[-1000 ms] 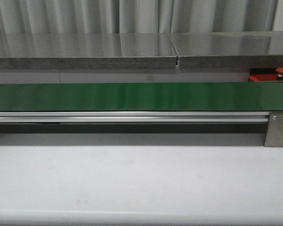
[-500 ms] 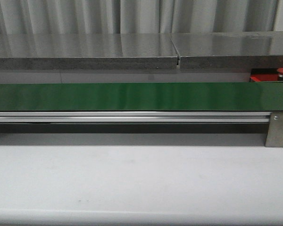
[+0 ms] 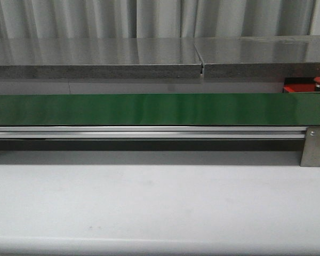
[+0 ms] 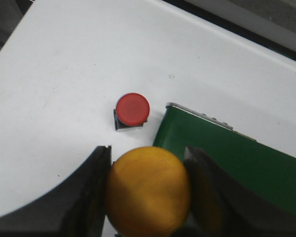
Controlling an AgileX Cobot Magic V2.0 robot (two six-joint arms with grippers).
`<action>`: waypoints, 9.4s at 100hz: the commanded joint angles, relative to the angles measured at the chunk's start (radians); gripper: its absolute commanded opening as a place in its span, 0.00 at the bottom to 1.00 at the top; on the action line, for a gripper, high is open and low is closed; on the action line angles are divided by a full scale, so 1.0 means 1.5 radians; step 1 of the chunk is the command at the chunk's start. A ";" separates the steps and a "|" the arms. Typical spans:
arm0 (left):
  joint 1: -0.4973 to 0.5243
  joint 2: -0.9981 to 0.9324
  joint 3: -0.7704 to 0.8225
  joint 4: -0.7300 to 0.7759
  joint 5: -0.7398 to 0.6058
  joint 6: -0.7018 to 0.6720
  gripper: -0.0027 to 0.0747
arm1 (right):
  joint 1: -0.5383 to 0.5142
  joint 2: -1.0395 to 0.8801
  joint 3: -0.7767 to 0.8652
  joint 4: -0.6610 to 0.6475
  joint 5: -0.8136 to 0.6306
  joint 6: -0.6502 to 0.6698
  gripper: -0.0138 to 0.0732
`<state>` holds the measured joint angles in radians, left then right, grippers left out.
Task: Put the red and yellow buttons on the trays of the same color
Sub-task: 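Carry the yellow button with the left gripper onto the belt, then open the left gripper to release the yellow button on the belt, then move the left gripper over the last red button and grasp it, then carry the red button with the left gripper onto the belt, then open the left gripper and raise it off the belt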
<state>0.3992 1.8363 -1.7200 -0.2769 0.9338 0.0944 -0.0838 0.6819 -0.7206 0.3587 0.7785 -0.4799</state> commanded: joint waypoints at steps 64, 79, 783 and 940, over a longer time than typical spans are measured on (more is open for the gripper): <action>-0.138 0.000 0.050 -0.004 -0.089 0.018 0.01 | 0.002 -0.004 -0.018 0.015 -0.036 -0.002 0.02; -0.139 0.013 0.056 -0.002 -0.099 0.020 0.01 | 0.002 -0.004 -0.018 0.015 -0.036 -0.002 0.02; -0.159 -0.028 0.114 0.061 -0.105 0.051 0.65 | 0.002 -0.004 -0.018 0.015 -0.036 -0.002 0.02; -0.287 -0.512 0.435 -0.002 -0.258 0.053 0.79 | 0.002 -0.004 -0.018 0.015 -0.036 -0.002 0.02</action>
<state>-0.0234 1.1734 -1.1301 -0.2611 0.6456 0.1750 -0.0838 0.6816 -0.7206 0.3587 0.7785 -0.4799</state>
